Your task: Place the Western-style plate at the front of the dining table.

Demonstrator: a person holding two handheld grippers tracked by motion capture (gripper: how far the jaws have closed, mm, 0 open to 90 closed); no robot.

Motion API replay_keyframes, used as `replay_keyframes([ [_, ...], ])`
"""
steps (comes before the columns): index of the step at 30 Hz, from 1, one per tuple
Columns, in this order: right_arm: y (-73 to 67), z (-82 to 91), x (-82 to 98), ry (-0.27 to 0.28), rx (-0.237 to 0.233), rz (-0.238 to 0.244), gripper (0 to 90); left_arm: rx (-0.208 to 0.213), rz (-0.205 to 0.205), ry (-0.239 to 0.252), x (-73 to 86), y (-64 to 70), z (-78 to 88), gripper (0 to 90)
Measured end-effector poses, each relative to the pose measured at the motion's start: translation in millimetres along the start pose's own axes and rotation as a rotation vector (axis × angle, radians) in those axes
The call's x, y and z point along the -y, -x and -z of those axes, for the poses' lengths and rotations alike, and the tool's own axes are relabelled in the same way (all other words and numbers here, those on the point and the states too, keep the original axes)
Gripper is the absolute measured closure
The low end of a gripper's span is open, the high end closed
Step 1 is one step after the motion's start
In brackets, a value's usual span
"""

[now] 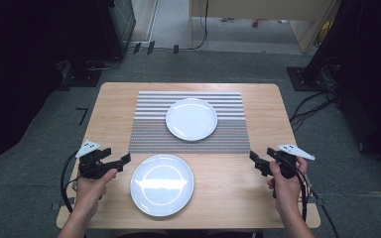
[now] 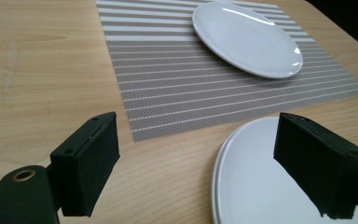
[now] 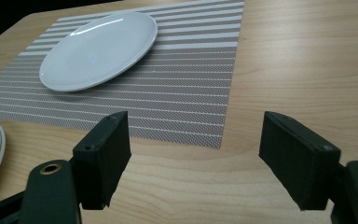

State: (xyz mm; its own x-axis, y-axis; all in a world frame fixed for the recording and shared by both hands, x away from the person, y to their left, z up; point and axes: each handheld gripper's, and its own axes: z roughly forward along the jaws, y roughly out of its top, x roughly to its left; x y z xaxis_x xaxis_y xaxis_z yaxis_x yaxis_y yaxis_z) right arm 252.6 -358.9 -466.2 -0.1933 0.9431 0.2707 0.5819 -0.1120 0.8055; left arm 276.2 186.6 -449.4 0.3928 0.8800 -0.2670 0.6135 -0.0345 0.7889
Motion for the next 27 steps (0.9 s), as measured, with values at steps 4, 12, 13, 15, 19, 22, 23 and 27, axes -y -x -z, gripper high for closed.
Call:
replay_keyframes([
  [4, 6.3, 5.8, 6.8, -0.001, 0.013, -0.005, 24.3, -0.016, 0.022, -0.002, 9.2, -7.7, 4.3, 13.9],
  [12, 19.6, 16.4, 18.2, 0.006, 0.054, -0.01, 23.9, -0.043, 0.053, -0.01, 30.5, -18.5, 10.1, 13.9],
  [13, 21.4, 17.8, 19.6, 0.005, 0.056, -0.013, 23.9, -0.049, 0.054, -0.011, 33.0, -20.0, 10.6, 13.9],
  [15, 24.9, 20.6, 22.2, 0.007, 0.064, -0.02, 23.7, -0.058, 0.058, -0.013, 37.3, -22.6, 12.1, 13.9],
  [19, 31.9, 27.1, 27.5, 0.011, 0.079, -0.026, 23.7, -0.081, 0.052, -0.02, 46.0, -27.3, 14.6, 13.9],
  [22, 37.9, 31.3, 32.7, 0.006, 0.093, -0.029, 23.6, -0.098, 0.048, -0.034, 52.4, -31.5, 15.5, 13.9],
  [23, 40.5, 32.5, 34.6, 0.004, 0.099, -0.032, 23.5, -0.104, 0.048, -0.038, 54.3, -33.0, 15.9, 13.9],
  [27, 50.8, 38.2, 42.0, 0.001, 0.119, -0.044, 23.1, -0.125, 0.054, -0.042, 61.0, -39.4, 18.8, 13.9],
])
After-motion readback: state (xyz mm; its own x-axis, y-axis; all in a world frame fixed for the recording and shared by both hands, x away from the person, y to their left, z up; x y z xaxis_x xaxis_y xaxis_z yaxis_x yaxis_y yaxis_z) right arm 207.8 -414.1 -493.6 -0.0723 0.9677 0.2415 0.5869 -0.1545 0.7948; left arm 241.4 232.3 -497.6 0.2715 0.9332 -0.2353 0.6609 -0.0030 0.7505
